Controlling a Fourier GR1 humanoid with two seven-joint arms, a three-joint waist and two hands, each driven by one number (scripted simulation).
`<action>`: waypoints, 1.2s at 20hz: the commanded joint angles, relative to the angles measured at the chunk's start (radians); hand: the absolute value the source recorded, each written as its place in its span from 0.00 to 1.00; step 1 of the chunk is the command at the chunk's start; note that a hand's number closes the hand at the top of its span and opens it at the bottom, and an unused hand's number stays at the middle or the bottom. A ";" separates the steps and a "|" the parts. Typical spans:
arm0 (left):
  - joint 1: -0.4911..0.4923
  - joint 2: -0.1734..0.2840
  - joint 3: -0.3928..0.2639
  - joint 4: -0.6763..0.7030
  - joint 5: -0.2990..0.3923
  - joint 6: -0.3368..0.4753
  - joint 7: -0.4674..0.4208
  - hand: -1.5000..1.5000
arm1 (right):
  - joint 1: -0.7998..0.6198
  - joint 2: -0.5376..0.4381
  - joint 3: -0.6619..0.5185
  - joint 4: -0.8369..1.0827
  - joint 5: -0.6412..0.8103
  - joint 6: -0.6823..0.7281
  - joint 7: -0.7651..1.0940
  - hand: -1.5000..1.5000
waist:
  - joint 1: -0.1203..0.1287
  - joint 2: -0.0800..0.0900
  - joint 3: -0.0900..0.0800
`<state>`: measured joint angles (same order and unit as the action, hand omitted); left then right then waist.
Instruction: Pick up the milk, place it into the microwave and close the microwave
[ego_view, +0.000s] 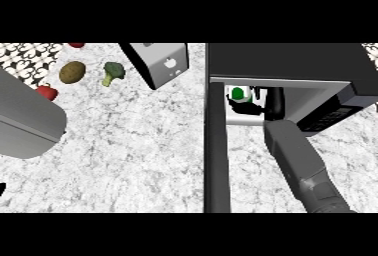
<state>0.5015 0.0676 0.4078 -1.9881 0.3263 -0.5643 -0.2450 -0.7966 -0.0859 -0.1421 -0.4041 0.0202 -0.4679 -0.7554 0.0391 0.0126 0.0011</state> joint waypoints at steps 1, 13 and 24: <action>-0.010 0.004 0.023 0.055 0.006 -0.027 -0.045 0.00 | -0.082 -0.047 0.017 0.093 0.071 -0.121 -0.003 1.00 | 0.014 0.004 -0.001; -0.056 0.023 0.008 0.056 -0.004 -0.037 -0.011 0.00 | -0.188 -0.051 -0.025 0.232 0.108 -0.371 0.027 1.00 | 0.032 0.016 0.002; -0.100 0.018 -0.006 0.097 -0.044 -0.028 -0.018 0.00 | -0.139 -0.172 -0.061 0.289 0.105 -0.317 -0.001 1.00 | 0.057 0.035 0.004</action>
<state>0.4235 0.0780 0.4030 -1.9217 0.2883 -0.5876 -0.2602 -0.9472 -0.2303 -0.2009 -0.1400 0.1182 -0.7783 -0.7398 0.0903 0.0402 0.0033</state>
